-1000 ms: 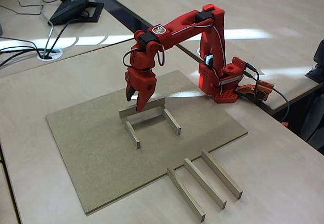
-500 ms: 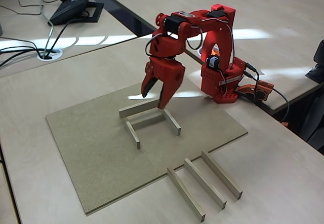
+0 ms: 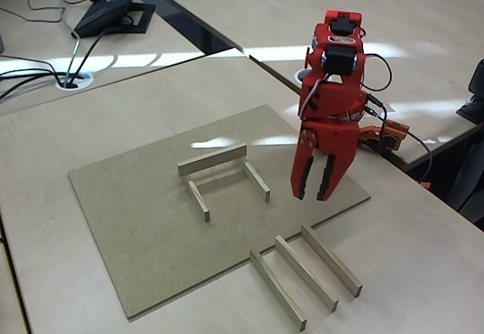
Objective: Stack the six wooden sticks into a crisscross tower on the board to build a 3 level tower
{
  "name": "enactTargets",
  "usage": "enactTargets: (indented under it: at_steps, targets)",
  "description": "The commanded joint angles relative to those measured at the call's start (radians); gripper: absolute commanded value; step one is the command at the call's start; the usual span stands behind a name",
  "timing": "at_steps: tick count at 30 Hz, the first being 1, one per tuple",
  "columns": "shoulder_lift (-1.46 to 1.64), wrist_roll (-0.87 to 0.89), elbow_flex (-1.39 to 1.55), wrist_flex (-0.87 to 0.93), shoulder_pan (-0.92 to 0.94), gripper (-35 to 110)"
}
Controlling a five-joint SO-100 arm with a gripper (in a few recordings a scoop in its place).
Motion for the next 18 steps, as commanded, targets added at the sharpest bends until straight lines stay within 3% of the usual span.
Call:
enactTargets:
  at_steps: [1, 7, 18]
  targets:
    - [-0.031, -0.141, -0.031, -0.002, -0.040, 10]
    - [-0.156, -0.319, -0.086, 0.031, -0.081, 11]
    - [-0.288, -0.486, -0.083, -0.021, -0.130, 15]
